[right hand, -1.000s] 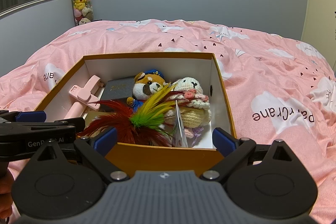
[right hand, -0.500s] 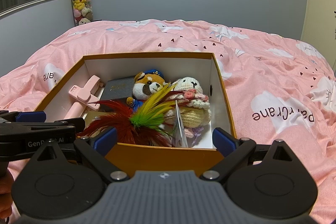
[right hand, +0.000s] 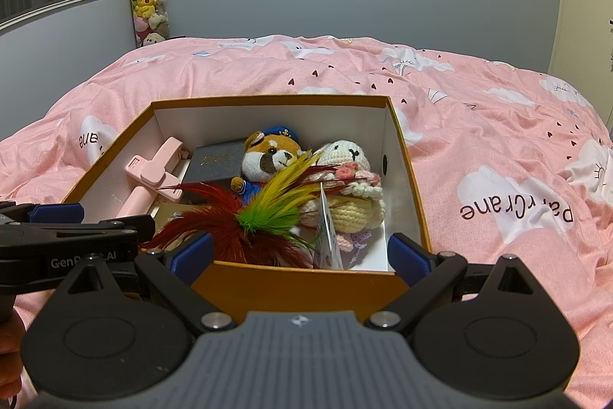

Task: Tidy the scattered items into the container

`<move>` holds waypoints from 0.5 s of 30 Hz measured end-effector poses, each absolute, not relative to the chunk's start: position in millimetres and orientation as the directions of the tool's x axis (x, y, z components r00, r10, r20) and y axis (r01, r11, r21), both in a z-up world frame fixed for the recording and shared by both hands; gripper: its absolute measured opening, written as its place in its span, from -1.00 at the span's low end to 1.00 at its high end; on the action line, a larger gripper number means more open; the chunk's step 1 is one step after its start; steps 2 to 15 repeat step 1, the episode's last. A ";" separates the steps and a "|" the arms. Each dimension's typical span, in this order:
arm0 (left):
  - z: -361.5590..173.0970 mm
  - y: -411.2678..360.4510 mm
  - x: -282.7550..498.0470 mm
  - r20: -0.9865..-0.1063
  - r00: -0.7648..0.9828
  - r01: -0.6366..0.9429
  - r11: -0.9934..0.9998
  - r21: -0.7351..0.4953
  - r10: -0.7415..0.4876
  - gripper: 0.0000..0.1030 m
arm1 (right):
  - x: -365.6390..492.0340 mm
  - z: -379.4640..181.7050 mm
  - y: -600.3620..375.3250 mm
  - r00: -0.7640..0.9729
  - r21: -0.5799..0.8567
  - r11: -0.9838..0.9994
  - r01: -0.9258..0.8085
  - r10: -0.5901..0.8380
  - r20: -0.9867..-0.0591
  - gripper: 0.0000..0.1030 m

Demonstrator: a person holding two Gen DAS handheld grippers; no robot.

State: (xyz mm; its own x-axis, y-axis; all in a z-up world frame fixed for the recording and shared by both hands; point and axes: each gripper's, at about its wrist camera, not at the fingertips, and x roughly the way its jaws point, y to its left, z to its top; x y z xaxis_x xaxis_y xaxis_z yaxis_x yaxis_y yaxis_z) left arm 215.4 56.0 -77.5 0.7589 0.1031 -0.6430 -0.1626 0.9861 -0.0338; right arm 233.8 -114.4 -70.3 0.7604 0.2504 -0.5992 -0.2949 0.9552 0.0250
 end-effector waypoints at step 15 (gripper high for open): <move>-77.5 56.0 215.2 -0.643 0.759 -0.163 0.986 -0.034 0.103 0.76 | 233.8 -70.3 -114.3 0.760 0.025 0.955 -0.295 0.251 -0.599 0.91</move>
